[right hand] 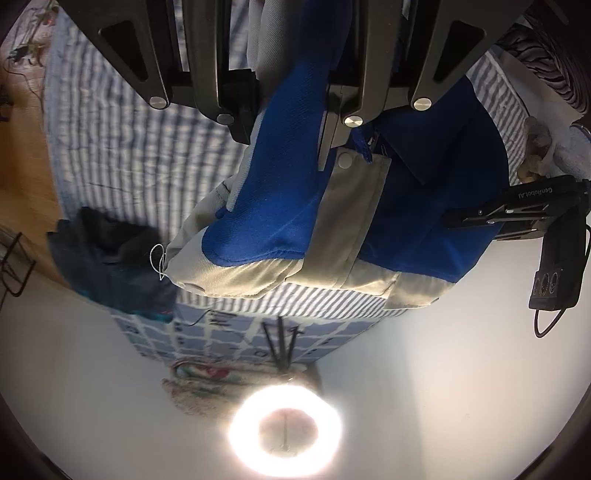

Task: Fold large clothes
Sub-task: 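Carry the folded jacket with both tools onto the pillow at the mattress end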

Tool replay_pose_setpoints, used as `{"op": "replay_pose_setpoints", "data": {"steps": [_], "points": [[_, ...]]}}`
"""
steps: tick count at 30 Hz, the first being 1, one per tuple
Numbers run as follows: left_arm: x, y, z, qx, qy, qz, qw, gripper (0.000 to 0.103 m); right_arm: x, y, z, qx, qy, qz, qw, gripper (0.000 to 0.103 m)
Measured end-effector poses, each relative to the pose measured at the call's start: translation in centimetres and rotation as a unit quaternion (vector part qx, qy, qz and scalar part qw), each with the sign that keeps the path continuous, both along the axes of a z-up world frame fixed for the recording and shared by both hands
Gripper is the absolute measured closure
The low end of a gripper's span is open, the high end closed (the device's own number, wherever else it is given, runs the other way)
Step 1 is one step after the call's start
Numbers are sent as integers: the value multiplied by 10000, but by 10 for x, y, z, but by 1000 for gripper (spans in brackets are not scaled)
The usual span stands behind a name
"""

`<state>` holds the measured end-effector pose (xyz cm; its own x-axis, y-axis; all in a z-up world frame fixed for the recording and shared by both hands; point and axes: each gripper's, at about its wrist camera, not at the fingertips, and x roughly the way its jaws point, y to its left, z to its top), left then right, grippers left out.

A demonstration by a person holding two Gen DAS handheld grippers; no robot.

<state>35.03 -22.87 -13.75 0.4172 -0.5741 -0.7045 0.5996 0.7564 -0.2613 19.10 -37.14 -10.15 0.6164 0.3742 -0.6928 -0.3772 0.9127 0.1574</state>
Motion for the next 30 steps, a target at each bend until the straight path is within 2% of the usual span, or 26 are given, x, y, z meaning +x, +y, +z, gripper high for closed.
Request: {"op": "replay_pose_setpoints", "data": {"steps": [9,15,25,30], "points": [[6,-60,8,-89,-88,-230,9997,79,4,-45,10,-225,-148,-289,9992,81],[24,-106,10,-76,-207,-413,9989,79,18,-83,12,-270,-228,-467,9983,81],[81,-194,10,-197,-378,-675,9968,79,72,-148,8,-185,-363,-823,9958,81],[124,-244,18,-329,-528,-741,9953,79,119,-180,16,-123,-441,-1045,9935,81]]}}
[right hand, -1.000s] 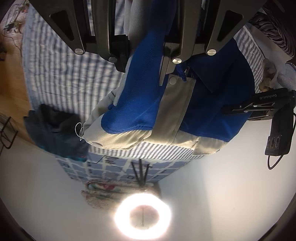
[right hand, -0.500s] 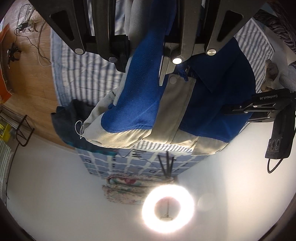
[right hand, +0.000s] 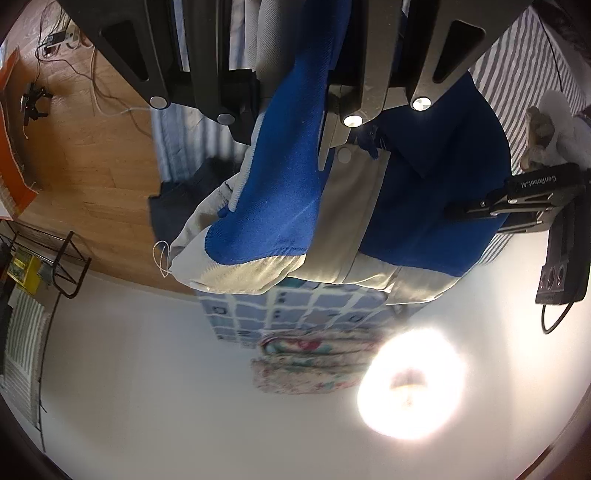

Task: Fold large clothes
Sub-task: 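Carry the folded jacket with both tools onto the pillow at the mattress end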

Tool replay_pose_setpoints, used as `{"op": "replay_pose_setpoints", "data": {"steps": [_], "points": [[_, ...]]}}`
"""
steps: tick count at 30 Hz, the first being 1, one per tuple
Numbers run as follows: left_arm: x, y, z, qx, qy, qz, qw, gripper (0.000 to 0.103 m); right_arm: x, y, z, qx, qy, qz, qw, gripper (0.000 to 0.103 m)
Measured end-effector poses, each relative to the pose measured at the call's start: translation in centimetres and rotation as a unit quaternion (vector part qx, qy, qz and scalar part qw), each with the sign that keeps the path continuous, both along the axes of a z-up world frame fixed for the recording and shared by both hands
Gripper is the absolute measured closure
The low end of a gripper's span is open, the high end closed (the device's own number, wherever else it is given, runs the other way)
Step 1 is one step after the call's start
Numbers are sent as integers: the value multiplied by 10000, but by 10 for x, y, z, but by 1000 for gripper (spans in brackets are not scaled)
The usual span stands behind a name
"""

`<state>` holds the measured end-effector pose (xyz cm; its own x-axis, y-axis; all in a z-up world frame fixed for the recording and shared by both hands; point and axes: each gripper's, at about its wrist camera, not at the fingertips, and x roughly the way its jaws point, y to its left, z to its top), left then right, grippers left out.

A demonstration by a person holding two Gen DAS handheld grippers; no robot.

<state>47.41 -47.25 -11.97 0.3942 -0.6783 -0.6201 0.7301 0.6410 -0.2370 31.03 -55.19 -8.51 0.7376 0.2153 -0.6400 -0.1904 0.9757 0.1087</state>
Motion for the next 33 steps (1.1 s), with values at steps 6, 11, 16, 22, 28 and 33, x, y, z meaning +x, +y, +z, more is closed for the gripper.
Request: {"op": "replay_pose_setpoints", "data": {"steps": [6,11,16,22,28,33], "points": [[48,-52,15,-163,-253,74,9995,80,64,-38,17,37,-206,-204,9996,81],[89,-92,24,-261,-493,164,9983,80,118,-67,26,72,-338,-341,9988,81],[128,-124,23,-349,-572,308,9973,80,167,-82,27,20,-412,-394,9984,81],[161,-149,6,-319,-508,441,9972,80,220,-96,9,146,-348,-432,9984,82],[176,-159,-21,-136,-378,451,9982,80,251,-103,-23,167,-83,-440,9989,82],[184,-155,-35,-75,-322,538,9980,80,271,-116,-37,272,77,-624,9977,81]]}}
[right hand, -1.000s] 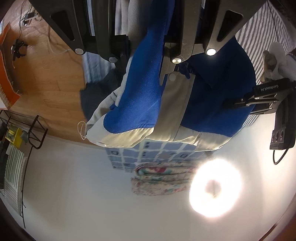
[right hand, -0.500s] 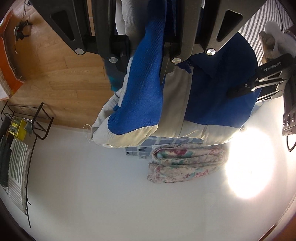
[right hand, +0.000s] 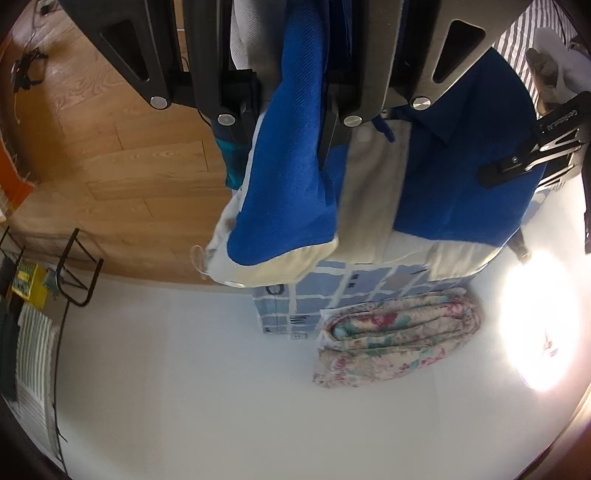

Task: Fold large clothes
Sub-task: 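Carry the folded jacket with both tools onto the pillow at the mattress end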

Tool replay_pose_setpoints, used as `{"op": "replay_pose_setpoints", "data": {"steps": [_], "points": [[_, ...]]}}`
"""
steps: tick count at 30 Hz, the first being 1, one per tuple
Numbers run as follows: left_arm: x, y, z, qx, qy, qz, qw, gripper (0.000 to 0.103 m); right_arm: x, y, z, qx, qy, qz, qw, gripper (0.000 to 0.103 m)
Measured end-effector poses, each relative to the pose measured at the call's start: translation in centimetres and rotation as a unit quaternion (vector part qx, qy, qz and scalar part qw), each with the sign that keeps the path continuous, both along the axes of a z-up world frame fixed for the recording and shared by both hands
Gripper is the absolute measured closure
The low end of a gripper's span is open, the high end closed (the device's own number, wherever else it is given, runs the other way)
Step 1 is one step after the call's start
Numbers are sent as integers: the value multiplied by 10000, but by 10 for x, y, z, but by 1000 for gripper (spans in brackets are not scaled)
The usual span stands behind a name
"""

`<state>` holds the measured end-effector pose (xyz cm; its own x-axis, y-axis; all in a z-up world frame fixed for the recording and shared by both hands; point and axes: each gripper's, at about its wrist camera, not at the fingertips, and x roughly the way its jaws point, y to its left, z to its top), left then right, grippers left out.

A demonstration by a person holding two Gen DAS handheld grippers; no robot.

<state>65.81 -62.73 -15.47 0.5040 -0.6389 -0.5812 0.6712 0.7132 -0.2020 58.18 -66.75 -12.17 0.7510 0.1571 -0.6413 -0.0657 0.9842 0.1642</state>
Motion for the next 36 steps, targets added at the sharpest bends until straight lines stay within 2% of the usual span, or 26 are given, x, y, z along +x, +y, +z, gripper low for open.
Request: {"op": "replay_pose_setpoints", "data": {"steps": [4,10,11,12,13,14,16,18,27,36], "points": [[3,2,-7,97,35,35,9999,80,9,-6,-13,3,193,-177,9997,79],[6,5,-16,215,167,136,9995,73,15,-9,-34,-372,451,-629,9963,59],[7,6,-16,250,166,167,9994,67,14,-9,-37,-423,498,-703,9954,54],[6,6,-17,342,143,246,9990,56,13,-11,-38,-486,521,-745,9947,51],[5,7,-17,394,131,266,9988,50,12,-11,-39,-581,559,-810,9935,48],[4,8,-18,405,125,260,9988,47,11,-11,-39,-654,570,-883,9923,43],[-1,14,-16,391,71,288,9988,46,6,-12,-35,-684,528,-945,9918,40],[-6,20,-12,311,72,268,9991,42,-3,-13,-30,-706,433,-1034,9912,30],[-48,41,29,160,-247,190,9994,40,-38,-1,5,-563,34,-1085,9925,28],[-117,92,86,-58,-590,178,9981,40,-106,33,60,-510,-446,-959,9931,28]]}}
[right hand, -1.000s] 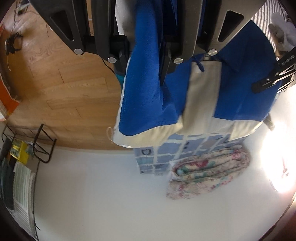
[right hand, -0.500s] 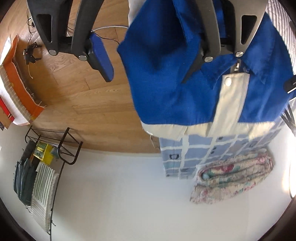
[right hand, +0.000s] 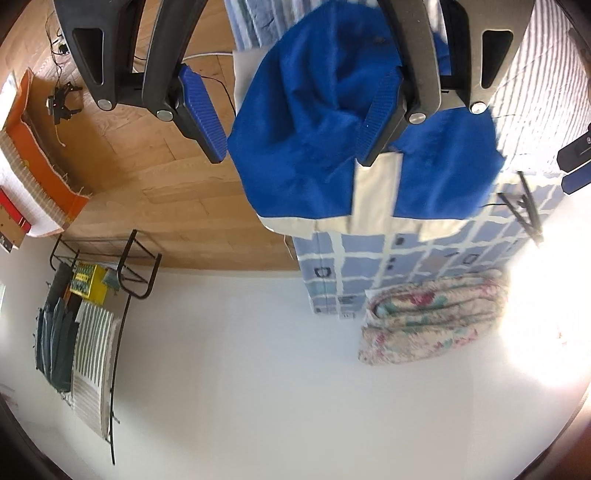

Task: Fold large clothes
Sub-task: 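Carry the folded jacket with both tools onto the pillow at the mattress end, then open both tools and pull them back from the jacket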

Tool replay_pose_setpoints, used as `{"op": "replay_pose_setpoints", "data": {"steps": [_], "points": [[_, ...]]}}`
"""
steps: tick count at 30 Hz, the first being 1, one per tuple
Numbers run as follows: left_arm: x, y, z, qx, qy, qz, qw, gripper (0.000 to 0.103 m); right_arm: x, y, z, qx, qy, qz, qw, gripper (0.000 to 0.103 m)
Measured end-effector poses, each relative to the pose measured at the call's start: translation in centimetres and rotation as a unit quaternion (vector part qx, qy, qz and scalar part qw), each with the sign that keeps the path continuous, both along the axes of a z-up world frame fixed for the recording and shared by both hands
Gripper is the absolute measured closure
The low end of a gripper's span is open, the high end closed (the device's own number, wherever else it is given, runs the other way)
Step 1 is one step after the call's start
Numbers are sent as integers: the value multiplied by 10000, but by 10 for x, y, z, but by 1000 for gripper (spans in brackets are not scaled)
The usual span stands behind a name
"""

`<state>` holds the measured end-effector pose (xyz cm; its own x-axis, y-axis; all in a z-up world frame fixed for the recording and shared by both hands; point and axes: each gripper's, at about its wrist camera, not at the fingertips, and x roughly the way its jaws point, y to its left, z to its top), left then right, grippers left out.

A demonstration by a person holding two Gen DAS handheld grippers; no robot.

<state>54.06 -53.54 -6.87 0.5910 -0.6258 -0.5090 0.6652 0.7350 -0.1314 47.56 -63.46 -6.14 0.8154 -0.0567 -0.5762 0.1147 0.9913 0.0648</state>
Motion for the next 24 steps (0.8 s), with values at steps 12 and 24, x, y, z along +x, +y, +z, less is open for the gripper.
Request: {"op": "replay_pose_setpoints", "data": {"steps": [12,24], "points": [[-145,110,94,-86,-540,153,9984,39,-159,56,102,41,-589,295,9978,20],[-285,212,110,57,-742,278,9968,15,-314,129,114,-282,-643,318,9970,0]]}}
